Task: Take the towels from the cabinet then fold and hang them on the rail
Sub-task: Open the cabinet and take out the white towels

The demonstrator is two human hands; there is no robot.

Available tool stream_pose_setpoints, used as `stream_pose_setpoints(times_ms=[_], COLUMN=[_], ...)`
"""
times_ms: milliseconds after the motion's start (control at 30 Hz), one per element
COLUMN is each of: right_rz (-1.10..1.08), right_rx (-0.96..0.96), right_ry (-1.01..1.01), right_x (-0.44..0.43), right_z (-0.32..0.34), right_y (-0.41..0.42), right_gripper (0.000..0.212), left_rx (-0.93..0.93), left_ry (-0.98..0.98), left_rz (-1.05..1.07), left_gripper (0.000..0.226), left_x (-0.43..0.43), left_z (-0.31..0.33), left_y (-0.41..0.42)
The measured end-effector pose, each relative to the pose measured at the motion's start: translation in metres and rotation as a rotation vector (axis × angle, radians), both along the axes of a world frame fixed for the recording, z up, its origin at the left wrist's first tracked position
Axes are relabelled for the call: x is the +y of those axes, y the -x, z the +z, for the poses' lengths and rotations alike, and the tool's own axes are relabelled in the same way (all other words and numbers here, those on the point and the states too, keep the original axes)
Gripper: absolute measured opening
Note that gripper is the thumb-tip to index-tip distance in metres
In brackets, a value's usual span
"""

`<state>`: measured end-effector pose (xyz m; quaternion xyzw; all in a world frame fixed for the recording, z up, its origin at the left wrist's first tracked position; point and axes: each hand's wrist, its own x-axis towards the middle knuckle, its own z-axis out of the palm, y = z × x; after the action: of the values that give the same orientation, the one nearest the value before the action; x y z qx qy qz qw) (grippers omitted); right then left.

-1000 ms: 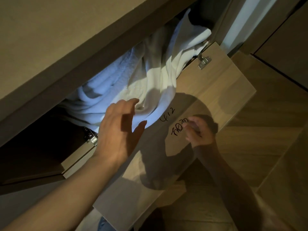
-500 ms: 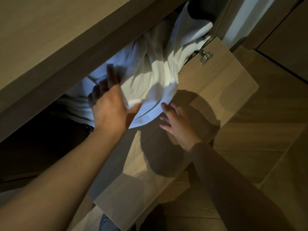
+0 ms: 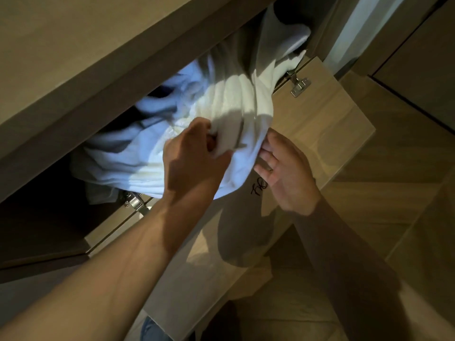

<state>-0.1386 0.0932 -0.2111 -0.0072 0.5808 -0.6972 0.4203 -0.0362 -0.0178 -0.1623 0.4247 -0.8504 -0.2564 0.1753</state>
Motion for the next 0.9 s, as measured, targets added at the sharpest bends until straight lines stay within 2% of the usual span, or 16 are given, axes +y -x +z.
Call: stream_pose_setpoints(times_ms=[133,267,433,500,567,633,667,700,767,867,900], right_rz=[-0.021,-0.121,-0.182,-0.171,-0.174,-0.166,-0.156,-0.143,-0.112,-0.090,-0.094], right_rx=[-0.059,-0.161,-0.207,-0.194,-0.164,-0.142,-0.135,-0.129,-0.126,-0.117,-0.123], right_ry=[0.074,0.148,0.049,-0.001,-0.005,0.030,0.050,0.069,0.099,0.069,0.049], right_x=[0.005,0.017,0.044,0.047,0.046,0.043,0.043,0.042,0.040,0.035,0.034], right_z=[-0.005,-0.005,-0.018,-0.023,-0.026,-0.027,-0.027,-0.027,-0.024,-0.017,-0.016], right_y=[0.000,0.016,0.020,0.014,0.009,0.003,0.000,-0.002,-0.004,-0.003,-0.001], right_gripper=[0.038,0.023,0.025,0.026,0.032,0.026,0.023,0.024,0.037,0.061,0.062], left_rx=[0.051,0.135,0.136,0.165,0.195,0.142,0.109,0.079,0.030,-0.118,-0.161], left_ry=[-0.091,-0.085,-0.188,-0.191,-0.046,0.179,0.226,0.210,0.132,0.197,0.194], left_rz=[-0.039,-0.176,-0.352,-0.352,-0.308,-0.270,-0.250,-0.229,-0.220,-0.267,-0.257], left_gripper=[0.025,0.026,0.033,0.036,0.037,0.045,0.051,0.057,0.053,0.060,0.061], left_x=[0.007,0.026,0.043,0.043,0.035,0.022,0.015,0.009,0.004,0.002,0.000], left_z=[0.010,0.016,0.006,0.006,0.009,0.011,0.011,0.012,0.013,0.011,0.012], left_y=[0.000,0.003,-0.003,-0.011,-0.018,-0.021,-0.021,-0.019,-0.009,0.007,0.012])
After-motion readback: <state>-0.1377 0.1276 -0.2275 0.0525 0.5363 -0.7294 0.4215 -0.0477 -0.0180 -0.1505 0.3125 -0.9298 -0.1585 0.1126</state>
